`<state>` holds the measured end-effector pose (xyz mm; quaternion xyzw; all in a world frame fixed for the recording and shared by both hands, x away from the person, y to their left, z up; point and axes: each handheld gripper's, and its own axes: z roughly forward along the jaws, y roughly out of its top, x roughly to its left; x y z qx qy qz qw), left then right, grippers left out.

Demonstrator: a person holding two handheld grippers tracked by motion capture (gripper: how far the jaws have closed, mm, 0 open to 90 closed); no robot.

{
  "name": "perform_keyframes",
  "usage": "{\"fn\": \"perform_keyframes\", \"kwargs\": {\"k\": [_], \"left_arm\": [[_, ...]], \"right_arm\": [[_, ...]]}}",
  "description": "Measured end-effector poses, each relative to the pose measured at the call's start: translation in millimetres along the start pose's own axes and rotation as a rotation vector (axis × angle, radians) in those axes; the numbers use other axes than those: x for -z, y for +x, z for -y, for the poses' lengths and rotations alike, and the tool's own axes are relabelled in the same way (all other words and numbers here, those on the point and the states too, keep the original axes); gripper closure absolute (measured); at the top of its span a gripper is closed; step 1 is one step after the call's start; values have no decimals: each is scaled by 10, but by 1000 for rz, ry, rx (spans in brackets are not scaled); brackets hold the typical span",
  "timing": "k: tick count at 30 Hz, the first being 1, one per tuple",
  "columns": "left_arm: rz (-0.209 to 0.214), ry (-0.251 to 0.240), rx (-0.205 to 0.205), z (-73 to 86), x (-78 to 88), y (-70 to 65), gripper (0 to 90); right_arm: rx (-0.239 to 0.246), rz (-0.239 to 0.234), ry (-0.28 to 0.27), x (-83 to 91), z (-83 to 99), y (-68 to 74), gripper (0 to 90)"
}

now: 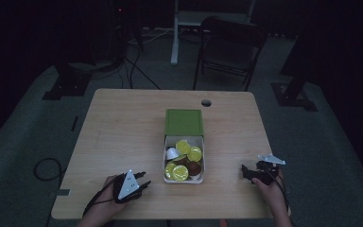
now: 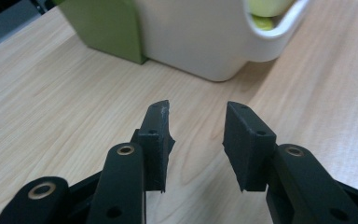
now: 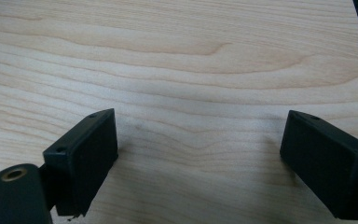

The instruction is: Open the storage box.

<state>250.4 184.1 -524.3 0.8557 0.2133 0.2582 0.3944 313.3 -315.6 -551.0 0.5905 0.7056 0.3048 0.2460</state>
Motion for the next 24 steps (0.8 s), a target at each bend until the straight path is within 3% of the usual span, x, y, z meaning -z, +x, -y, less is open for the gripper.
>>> {"fn": "perform_keyframes", "kwargs": {"k": [18,24], "left_arm": [[-34,-5,151,217,105,326,530],[-65,3,191,302,131,447,448]], "right_arm": [[1,0,0,0,0,0,106],[1,0,-1,-1,0,0,106]]}}
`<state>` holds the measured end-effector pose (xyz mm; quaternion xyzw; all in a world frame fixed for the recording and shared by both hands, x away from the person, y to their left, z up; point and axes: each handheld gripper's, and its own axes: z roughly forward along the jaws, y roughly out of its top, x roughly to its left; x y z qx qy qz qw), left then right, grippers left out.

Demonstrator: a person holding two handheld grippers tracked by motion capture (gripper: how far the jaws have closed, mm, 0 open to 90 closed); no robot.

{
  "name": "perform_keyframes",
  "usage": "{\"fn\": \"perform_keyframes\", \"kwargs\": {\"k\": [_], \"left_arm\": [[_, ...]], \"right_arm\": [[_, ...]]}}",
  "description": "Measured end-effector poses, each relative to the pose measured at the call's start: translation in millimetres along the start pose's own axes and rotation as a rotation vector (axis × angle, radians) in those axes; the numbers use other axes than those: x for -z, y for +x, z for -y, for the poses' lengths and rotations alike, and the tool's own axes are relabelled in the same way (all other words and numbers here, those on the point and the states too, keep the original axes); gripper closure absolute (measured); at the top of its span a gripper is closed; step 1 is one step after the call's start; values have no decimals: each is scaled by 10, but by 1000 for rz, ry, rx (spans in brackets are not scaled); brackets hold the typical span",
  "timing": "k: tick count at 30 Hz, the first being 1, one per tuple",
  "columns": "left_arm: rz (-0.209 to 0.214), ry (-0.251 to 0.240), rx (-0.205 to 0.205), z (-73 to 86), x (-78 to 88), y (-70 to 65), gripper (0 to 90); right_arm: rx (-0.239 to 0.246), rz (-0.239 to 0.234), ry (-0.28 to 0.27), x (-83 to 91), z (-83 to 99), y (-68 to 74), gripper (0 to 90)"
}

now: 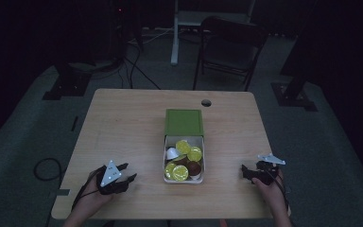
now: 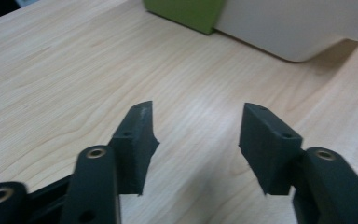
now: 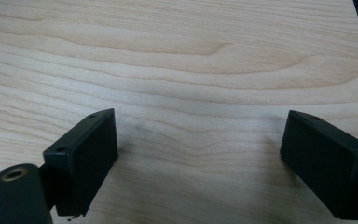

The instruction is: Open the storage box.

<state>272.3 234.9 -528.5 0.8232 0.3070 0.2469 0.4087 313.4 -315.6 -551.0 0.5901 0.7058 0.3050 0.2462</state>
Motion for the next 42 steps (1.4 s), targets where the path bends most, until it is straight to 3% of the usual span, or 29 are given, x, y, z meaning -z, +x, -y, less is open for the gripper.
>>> {"fn": "perform_keyframes", "kwargs": {"k": [3,7,11,15,22,28,31,34,36,42], "left_arm": [[-6,-6,17,11,28,50,447],[-25,-4,14,32,55,103,373],[-18,-9,41,60,64,135,304],[-44,22,36,95,63,150,223],[-26,82,83,161,82,228,141],[-101,102,138,217,87,350,102],[-159,86,234,228,88,429,102],[-209,103,260,245,82,489,102],[-217,118,280,259,75,519,102],[-209,154,277,281,29,538,103]], "right_arm": [[0,0,0,0,0,0,106],[0,0,0,0,0,0,106],[0,0,0,0,0,0,106],[0,0,0,0,0,0,106],[0,0,0,0,0,0,106],[0,0,0,0,0,0,106],[0,0,0,0,0,0,106],[0,0,0,0,0,0,106],[0,0,0,0,0,0,106],[0,0,0,0,0,0,106]]}}
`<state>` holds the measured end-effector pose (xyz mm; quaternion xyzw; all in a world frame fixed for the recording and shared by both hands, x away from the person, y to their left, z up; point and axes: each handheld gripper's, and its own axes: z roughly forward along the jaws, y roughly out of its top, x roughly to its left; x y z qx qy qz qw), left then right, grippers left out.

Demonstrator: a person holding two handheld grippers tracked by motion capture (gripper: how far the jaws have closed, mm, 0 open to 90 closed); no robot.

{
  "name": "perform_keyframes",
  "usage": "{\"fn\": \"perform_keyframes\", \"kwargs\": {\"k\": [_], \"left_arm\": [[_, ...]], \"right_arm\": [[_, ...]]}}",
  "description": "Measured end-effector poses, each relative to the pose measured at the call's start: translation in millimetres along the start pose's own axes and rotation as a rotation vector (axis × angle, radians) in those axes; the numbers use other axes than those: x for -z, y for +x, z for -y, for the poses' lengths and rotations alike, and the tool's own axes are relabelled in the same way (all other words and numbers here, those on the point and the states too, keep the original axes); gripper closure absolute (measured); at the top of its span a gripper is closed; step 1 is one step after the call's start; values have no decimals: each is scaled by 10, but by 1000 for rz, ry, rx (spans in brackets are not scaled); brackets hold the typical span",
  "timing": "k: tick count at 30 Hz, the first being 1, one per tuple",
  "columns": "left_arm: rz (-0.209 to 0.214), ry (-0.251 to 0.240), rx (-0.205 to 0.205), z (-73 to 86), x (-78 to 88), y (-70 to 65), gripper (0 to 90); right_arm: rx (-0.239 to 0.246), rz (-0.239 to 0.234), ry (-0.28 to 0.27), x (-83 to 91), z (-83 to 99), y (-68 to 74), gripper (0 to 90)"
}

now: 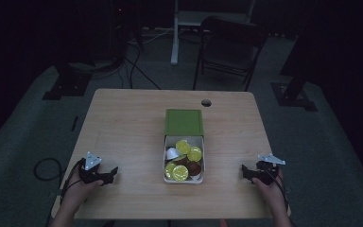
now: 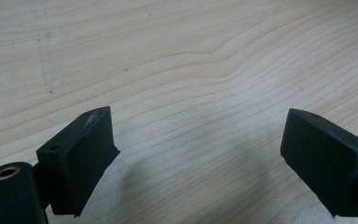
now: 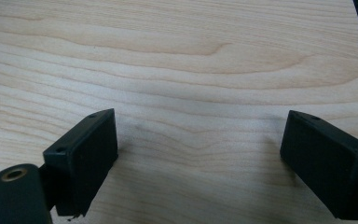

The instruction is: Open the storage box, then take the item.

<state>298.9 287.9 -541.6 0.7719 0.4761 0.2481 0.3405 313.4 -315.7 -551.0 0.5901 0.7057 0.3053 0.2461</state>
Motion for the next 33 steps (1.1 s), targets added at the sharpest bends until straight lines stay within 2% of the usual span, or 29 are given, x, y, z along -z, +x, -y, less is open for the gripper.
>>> {"fn": "perform_keyframes", "kwargs": {"k": [5,8,10,14,15,17,33], "left_arm": [[-7,22,-13,-8,-32,-18,102],[-8,61,-34,-14,-54,-36,103],[-11,65,-42,-19,-63,-49,101],[-7,70,-26,-23,-70,-44,101],[1,73,-21,-23,-71,-42,102],[42,92,23,-20,-78,-50,103],[35,94,27,-38,-100,-62,83]], "right_arm": [[-1,0,0,0,0,0,105],[0,0,1,1,0,0,105],[0,0,1,1,0,0,105],[-1,-1,1,0,0,-1,105],[-1,-1,0,0,0,-1,105],[-1,-1,1,0,0,-1,105],[20,-21,1,9,8,28,106]]}}
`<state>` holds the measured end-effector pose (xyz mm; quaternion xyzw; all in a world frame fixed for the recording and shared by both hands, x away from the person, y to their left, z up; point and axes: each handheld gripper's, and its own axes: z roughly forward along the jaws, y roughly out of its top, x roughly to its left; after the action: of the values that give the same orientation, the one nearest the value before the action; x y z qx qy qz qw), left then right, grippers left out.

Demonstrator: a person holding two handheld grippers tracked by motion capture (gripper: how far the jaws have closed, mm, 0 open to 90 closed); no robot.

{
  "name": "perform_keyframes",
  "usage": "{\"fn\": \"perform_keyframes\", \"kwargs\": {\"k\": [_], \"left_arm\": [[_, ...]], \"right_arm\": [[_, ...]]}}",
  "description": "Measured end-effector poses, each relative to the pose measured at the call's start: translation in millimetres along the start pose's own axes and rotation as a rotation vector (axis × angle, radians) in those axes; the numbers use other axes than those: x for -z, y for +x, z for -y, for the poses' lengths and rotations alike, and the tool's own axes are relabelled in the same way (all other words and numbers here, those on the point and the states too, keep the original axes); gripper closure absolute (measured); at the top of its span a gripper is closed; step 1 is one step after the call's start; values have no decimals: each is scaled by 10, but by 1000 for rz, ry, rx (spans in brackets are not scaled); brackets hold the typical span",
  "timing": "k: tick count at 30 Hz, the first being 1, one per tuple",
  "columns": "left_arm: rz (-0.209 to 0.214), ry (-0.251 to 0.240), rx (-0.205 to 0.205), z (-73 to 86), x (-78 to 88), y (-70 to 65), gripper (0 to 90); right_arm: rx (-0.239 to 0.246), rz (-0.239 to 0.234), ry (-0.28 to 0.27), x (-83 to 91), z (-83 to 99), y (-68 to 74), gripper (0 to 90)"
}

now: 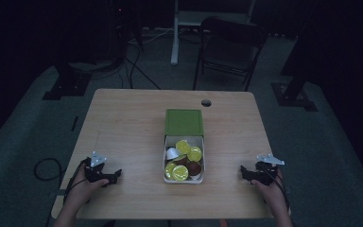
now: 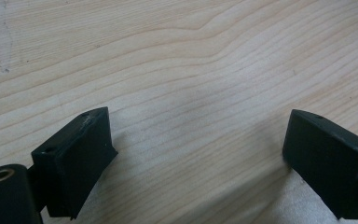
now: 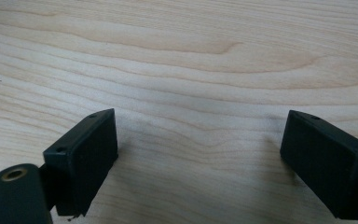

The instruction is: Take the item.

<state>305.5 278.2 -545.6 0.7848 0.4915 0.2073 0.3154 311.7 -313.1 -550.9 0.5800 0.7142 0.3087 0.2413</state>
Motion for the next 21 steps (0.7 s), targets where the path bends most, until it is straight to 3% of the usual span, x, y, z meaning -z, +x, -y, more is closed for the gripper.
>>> {"fn": "perform_keyframes", "kwargs": {"k": [11,21], "left_arm": [[-1,0,2,-3,-3,-3,83],[-8,2,9,-8,-7,-13,79]], "right_arm": [[-28,12,-3,6,0,47,106],[-50,5,10,78,-56,195,129]]}}
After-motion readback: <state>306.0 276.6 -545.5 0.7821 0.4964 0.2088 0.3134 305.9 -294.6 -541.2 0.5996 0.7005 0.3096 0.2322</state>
